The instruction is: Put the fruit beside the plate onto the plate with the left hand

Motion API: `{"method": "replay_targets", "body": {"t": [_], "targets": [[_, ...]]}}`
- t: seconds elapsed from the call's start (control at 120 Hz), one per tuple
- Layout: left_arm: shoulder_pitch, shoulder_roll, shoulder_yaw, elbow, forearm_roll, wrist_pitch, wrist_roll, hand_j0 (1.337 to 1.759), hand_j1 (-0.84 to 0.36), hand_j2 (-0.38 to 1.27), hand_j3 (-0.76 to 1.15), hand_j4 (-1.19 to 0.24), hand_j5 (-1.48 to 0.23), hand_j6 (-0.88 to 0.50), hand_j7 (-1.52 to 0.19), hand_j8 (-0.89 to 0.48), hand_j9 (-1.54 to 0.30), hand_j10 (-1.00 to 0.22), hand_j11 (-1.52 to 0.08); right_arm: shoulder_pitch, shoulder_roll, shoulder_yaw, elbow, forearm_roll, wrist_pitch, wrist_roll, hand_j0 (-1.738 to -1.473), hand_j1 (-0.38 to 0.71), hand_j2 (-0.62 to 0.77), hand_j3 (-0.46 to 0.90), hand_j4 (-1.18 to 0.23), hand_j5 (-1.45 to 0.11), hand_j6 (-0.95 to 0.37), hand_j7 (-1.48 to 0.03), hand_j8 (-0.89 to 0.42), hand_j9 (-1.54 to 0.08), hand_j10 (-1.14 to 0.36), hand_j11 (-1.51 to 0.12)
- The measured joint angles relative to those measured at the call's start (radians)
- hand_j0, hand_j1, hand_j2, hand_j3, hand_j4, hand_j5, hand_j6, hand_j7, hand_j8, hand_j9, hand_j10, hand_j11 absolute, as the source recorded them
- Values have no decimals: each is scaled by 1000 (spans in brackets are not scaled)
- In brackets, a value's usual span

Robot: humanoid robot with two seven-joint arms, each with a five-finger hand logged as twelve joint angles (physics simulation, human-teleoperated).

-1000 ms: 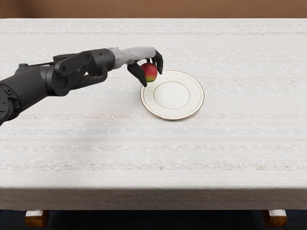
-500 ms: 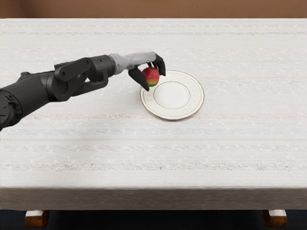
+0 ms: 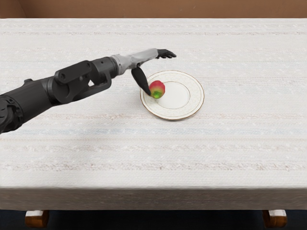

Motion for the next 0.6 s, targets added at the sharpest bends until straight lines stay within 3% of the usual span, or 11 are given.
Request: {"method": "replay_targets", "body": {"t": [0.183,0.308,0.6], "targets": [[1,0,-117,5,-72,1,-12,1658,262,29,0,-83,-104,-81,-104,-76,-104,-78,-104,0,0,0,0,0,0,0,-1658,-349,0,0,0,0,-1,0,0,0,0,0],[32,0,-160,6,-101,0,-56,1658,292,19,0,-55,-68,-54,-68,-51,-68,-52,-68,0,0,0,0,0,0,0,-1658,-349,0,0,0,0,-1,0,0,0,0,0],[156,165,-183,23,-189,-2,-82,1658,320,9,0,-29,-34,-30,-34,-29,-34,-28,-34,0,0,0,0,0,0,0,-1658,-349,0,0,0,0,-1,0,0,0,0,0]]}}
